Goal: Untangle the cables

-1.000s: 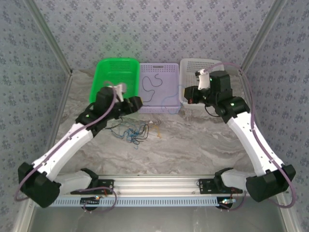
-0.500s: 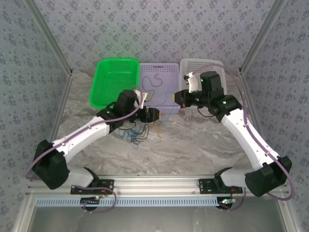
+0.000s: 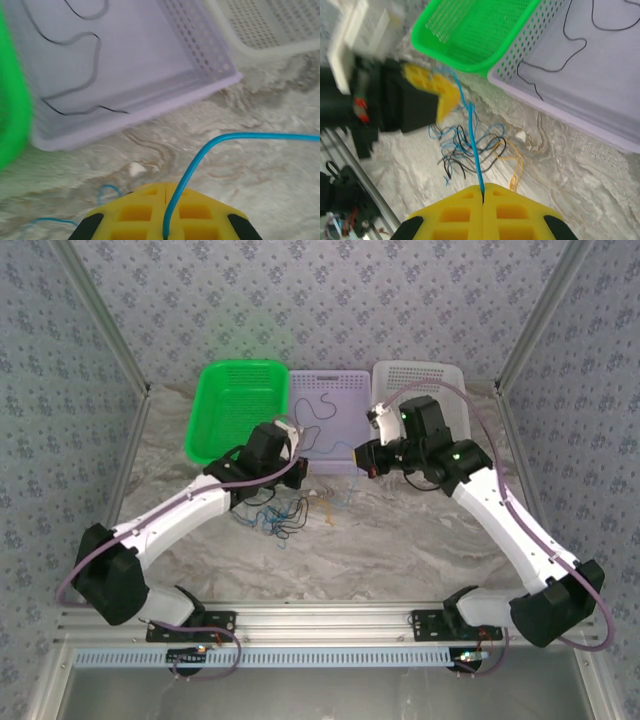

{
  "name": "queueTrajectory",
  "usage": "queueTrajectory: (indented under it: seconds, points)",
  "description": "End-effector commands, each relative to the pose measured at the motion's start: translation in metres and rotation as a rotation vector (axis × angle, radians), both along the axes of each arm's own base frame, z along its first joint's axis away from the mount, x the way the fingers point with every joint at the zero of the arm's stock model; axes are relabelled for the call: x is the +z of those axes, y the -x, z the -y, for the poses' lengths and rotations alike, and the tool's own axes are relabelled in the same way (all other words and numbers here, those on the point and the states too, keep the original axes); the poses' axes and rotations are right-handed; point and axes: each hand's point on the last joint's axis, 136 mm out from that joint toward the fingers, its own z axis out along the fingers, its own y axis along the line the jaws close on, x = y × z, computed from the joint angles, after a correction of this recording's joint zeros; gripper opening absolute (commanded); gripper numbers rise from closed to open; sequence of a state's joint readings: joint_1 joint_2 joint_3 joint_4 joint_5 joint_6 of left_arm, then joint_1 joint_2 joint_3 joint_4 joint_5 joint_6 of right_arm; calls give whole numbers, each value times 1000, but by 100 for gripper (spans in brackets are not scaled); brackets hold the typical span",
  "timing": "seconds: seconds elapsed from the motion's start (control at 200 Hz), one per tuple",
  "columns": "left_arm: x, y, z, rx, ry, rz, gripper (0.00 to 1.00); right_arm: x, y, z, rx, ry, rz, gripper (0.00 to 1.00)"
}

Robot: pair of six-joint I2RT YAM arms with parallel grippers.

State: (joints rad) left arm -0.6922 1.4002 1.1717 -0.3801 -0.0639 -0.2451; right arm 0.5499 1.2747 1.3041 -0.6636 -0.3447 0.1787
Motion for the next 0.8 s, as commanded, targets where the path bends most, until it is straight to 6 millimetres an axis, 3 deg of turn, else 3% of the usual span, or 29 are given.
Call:
queueTrajectory:
  seconds: [0.0, 0.185, 0.305, 0.54, 0.675, 0.794]
  points:
    - [40, -13, -27, 15, -193, 168, 0, -24, 14, -1, 37, 147, 4, 0]
    - [63, -25, -20, -125, -318, 318, 0, -60, 32, -16, 101, 252, -41, 0]
    - [69, -32, -19, -184, -419, 417, 0, -73, 37, -23, 126, 279, -73, 0]
    - [66, -41, -27, -237, -624, 525, 0, -96, 48, -24, 146, 338, -122, 0]
    - [56, -43, -33, -261, -759, 607, 0, -101, 54, -20, 143, 347, -142, 0]
    - [62, -47, -40, -215, -811, 696, 0, -105, 62, -20, 166, 364, -155, 0]
